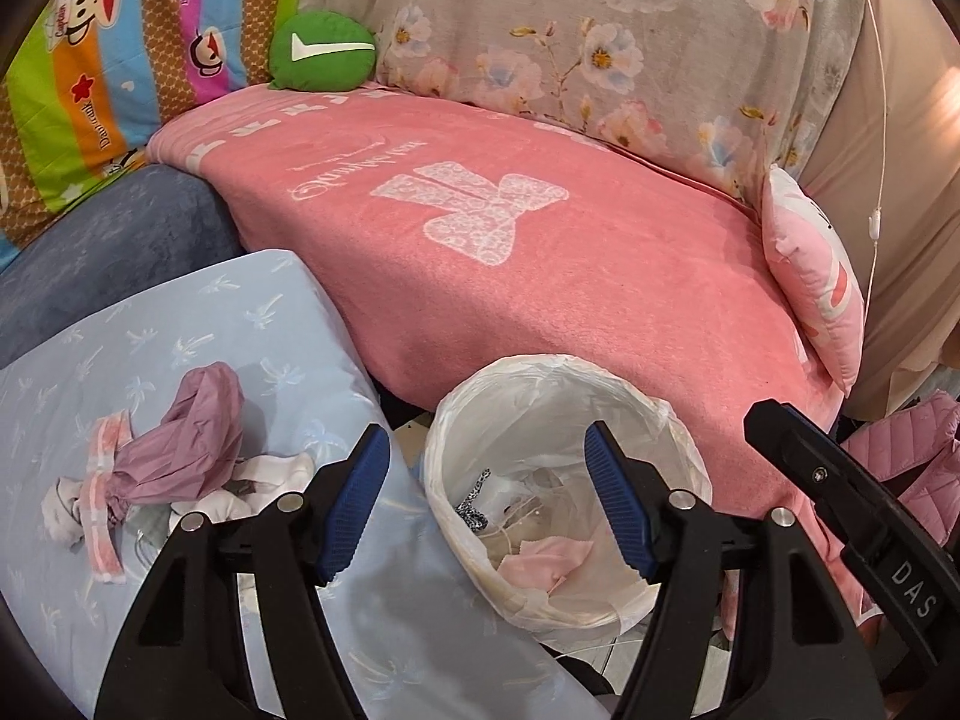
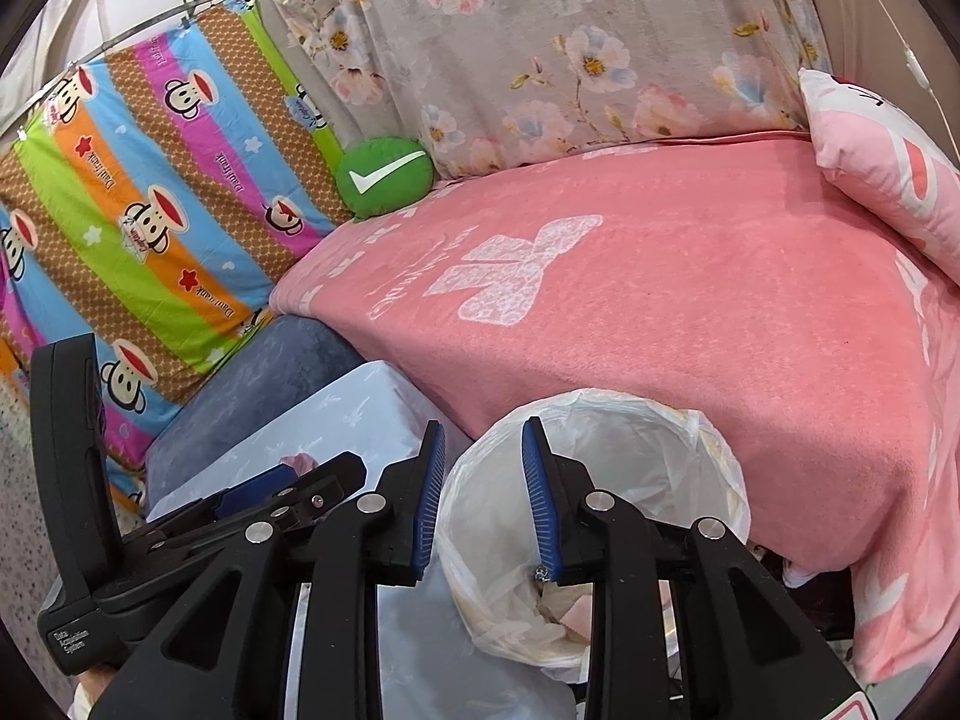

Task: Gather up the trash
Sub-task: 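Move both tools back over the remaining cloth pile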

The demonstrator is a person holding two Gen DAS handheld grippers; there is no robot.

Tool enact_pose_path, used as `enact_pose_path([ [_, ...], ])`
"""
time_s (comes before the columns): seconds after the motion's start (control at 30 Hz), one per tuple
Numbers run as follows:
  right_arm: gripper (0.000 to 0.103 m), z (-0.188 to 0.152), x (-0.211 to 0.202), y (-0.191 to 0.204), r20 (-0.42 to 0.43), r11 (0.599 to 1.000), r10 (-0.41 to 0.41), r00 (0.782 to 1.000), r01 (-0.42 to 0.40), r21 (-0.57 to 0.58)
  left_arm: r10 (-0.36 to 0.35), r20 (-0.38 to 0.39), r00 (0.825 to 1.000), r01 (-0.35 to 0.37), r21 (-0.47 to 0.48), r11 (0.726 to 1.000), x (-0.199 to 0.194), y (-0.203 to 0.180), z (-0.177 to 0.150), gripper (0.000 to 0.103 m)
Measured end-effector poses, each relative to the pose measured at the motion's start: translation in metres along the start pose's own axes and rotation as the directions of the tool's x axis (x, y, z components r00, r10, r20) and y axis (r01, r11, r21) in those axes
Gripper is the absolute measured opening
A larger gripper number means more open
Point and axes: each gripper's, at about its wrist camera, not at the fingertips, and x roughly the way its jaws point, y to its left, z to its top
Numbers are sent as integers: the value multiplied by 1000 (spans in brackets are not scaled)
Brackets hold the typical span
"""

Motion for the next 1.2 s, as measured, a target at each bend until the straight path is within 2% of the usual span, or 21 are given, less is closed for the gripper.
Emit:
enact_pose_path([
  [0.23, 33, -8, 4, 18, -18, 1000, 15, 1000, -15, -23, 20, 1, 1000, -20, -44, 999, -5, 20, -5, 64],
  [0.77, 34, -34, 26, 75, -98, 992, 68, 993, -78, -101, 85, -11, 996, -86, -177, 981, -19, 88, -27, 65],
  [0.87, 35, -40, 31, 87, -114, 989, 76, 991, -90, -116, 100, -19, 995, -102, -201, 974, -22, 103, -33, 67],
  [0.93, 39, -44, 34, 95, -122, 988, 81, 989, -96, -125, 117, -21, 993, -118, -217, 969, -25, 115, -37, 74],
  [1.2, 39, -64, 52, 130, -181, 977, 106, 978, -136, -165, 184, -27, 982, -184, -291, 939, -37, 160, -52, 81],
])
